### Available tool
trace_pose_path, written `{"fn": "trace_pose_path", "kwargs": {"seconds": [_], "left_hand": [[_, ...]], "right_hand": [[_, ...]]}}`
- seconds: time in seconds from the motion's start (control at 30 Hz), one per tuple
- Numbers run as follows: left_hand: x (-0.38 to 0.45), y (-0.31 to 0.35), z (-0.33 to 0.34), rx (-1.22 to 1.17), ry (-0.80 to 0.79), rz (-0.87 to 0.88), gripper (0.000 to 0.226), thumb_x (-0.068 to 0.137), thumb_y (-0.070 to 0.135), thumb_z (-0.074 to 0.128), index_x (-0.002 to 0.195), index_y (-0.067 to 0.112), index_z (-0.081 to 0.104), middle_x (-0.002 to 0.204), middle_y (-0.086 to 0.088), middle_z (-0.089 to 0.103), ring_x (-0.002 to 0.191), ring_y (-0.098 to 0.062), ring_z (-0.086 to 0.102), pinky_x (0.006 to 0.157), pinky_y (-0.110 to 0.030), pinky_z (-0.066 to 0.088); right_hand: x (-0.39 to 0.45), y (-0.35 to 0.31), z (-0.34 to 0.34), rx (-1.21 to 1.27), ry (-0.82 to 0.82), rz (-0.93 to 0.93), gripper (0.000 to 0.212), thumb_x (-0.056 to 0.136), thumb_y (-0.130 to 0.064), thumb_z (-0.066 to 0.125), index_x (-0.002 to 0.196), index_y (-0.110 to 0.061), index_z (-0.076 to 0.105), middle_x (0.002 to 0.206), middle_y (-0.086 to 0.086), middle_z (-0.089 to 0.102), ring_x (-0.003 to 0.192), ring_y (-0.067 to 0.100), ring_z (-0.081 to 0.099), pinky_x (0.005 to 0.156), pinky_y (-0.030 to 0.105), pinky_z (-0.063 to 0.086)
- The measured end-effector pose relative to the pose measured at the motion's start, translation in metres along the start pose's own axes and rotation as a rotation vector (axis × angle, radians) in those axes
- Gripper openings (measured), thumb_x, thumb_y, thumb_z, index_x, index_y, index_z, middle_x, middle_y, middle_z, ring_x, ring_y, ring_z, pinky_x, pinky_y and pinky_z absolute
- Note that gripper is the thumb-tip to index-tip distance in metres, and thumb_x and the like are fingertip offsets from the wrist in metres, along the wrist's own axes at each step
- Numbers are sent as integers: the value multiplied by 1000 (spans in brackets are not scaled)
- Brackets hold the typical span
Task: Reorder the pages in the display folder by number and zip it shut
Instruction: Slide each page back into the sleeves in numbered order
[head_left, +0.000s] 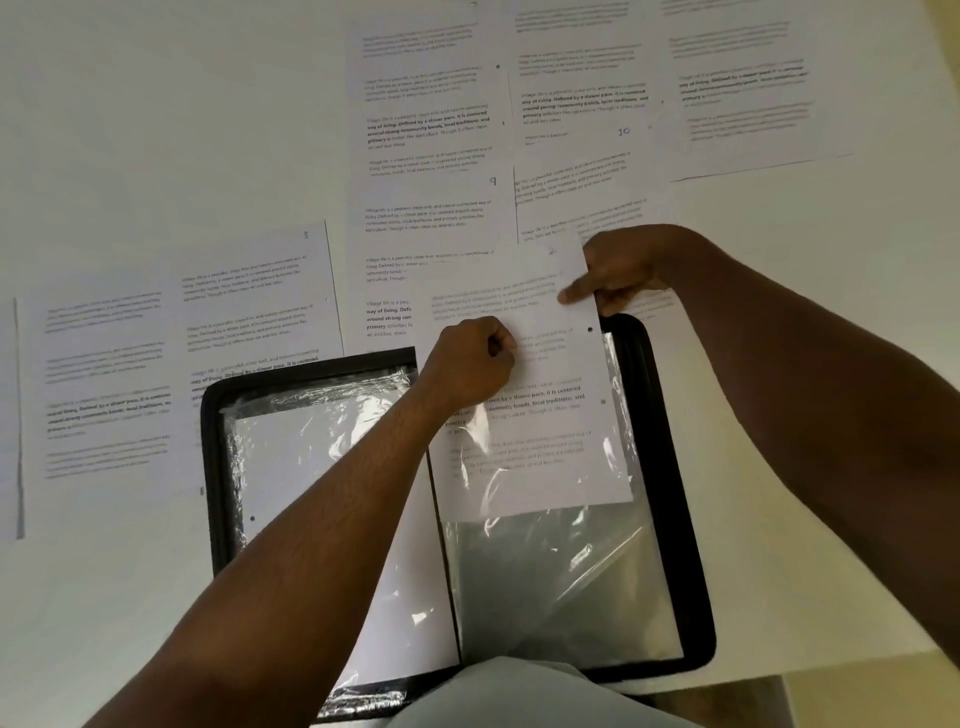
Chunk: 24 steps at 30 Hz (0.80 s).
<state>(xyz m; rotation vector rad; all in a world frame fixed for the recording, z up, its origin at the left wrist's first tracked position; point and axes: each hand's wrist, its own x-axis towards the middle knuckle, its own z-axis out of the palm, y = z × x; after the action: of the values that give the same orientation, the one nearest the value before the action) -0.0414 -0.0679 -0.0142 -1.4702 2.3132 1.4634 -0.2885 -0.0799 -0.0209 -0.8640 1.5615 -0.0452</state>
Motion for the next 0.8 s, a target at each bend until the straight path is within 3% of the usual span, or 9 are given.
{"fn": "trace_pose_path", "kwargs": {"seconds": [0.13,0.23,0.43,0.6,0.73,0.8], "left_hand": [[-1,0,1,3,5,1,10,89,12,59,96,14,66,90,2,66,83,-12,61,63,-8,42],[-2,0,1,-2,11,13,12,89,9,57,95,13,66,92,-4,68,85,-17,64,63,-8,43],[-4,0,2,4,2,17,9,90,11,59,93,15,66,92,-1,68,86,-16,63,64,-8,41],[-4,1,1,28,10,34,10,90,12,58,95,15,66,92,-1,69,83,-14,63,64,-9,42],[-6,2,1,41,12,41,9,90,11,58,94,15,65,90,-1,68,79,-12,60,61,-7,39],[-6,2,2,39,9,40,9,90,12,58,94,14,66,90,-1,68,77,-12,60,61,-10,41]], "right_hand": [[0,-3,5,58,114,-82,62,70,-33,82,121,-7,60,108,13,70,93,25,70,85,42,58],[-2,-7,5,-58,20,-75,44,77,-21,81,116,-10,64,109,12,70,96,27,70,85,42,58],[-3,-17,9,-354,-143,-104,15,83,-26,76,97,-24,70,103,4,72,86,15,71,73,29,59],[-5,-35,23,-498,-8,-258,25,87,-41,68,105,-24,68,96,-16,60,90,5,56,79,26,45],[3,-40,41,-713,-124,-231,23,90,-39,65,102,-21,70,105,-3,66,99,18,61,93,39,50],[8,-39,44,-690,-140,-221,13,88,-38,66,90,-26,72,95,-3,67,88,19,60,85,37,48]]}}
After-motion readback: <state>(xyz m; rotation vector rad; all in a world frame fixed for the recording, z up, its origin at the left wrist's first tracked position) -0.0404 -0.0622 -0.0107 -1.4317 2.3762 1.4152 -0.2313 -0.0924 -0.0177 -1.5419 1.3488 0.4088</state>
